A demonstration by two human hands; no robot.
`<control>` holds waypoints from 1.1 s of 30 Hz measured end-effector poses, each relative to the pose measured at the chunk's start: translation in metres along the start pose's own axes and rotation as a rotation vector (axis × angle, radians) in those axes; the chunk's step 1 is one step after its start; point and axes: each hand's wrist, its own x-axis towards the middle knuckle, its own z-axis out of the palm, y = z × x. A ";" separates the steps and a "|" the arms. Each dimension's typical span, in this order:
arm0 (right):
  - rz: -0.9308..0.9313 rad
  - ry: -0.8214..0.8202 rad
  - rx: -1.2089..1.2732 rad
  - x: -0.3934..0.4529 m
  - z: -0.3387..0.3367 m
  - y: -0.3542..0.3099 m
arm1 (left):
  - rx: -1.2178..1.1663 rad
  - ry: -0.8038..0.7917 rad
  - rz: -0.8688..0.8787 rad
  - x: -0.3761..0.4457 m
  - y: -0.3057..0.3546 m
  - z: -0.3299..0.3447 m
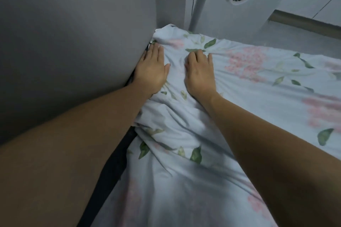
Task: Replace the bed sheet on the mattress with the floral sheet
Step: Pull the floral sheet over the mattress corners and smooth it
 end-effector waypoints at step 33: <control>0.115 -0.345 -0.114 -0.210 -0.089 -0.051 | -0.332 -0.170 -0.142 -0.305 0.007 -0.021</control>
